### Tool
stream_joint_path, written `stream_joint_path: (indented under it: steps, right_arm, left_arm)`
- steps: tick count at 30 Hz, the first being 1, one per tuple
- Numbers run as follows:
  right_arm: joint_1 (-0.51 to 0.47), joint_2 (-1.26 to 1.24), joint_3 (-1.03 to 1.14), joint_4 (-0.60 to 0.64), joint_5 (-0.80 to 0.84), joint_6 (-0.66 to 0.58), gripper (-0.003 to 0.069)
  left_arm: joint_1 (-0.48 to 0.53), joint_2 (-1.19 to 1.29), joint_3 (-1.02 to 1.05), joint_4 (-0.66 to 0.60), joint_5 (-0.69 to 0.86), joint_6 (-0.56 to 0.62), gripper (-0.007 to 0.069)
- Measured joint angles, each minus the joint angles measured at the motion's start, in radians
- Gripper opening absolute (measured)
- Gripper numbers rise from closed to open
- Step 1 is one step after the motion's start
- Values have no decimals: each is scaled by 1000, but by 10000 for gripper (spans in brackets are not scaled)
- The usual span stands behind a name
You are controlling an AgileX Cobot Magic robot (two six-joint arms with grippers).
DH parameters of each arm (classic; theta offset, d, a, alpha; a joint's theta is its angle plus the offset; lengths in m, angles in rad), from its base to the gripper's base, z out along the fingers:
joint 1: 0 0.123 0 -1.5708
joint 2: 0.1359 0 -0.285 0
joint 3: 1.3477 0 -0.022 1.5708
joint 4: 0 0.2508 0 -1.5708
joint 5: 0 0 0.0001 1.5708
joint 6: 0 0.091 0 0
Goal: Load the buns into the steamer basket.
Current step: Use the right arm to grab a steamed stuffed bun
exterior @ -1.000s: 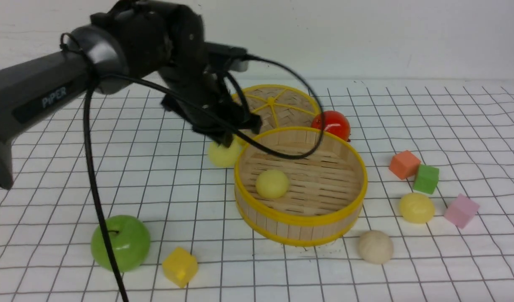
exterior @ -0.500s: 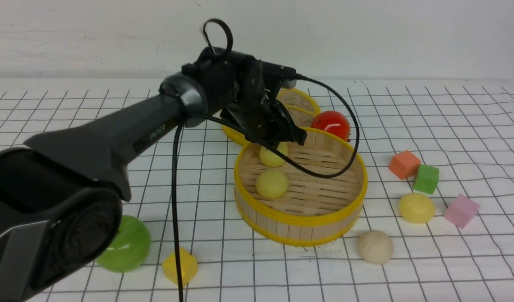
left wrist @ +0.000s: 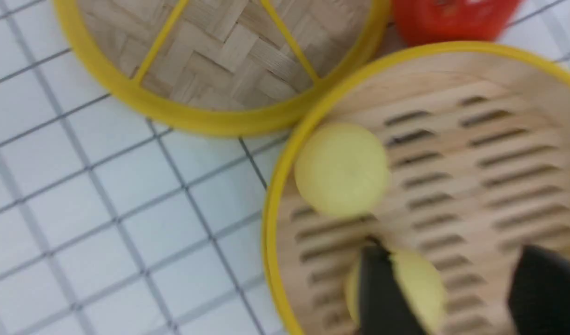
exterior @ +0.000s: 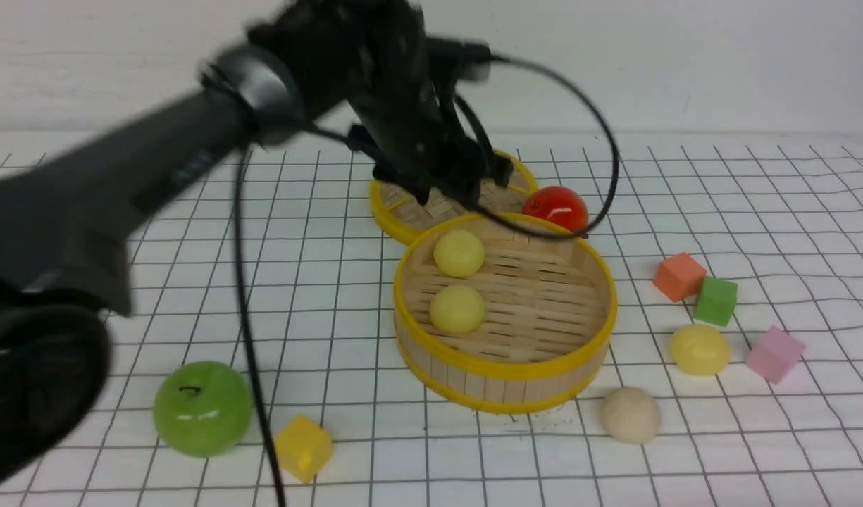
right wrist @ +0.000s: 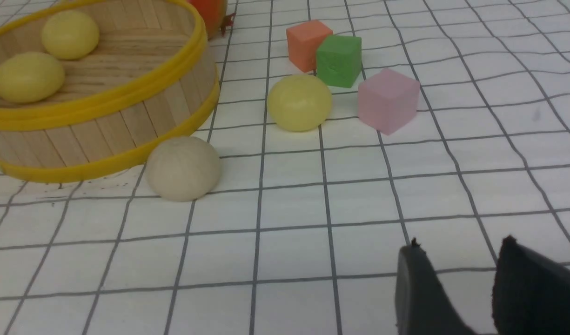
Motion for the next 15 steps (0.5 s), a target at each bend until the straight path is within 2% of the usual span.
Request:
stream_joint_path:
  steps: [4,9,11,14,15]
  right_arm:
    - [0,0,0,0,0,0,241]
    - [0,0,0,0,0,0,241]
    - [0,0,0,0,0,0,241]
    - [0,0,0,0,0,0,241]
    - [0,0,0,0,0,0,241]
  left_arm:
    - [0,-167,66,27,94,-23,0]
    - [0,-379,289,18,37,-27,-13]
    - [0,-476,424,18,-34,-29,-13]
    - [0,-731,738,-2,-210,-33,-13]
    - [0,-745,738,-4,-221,-33,-13]
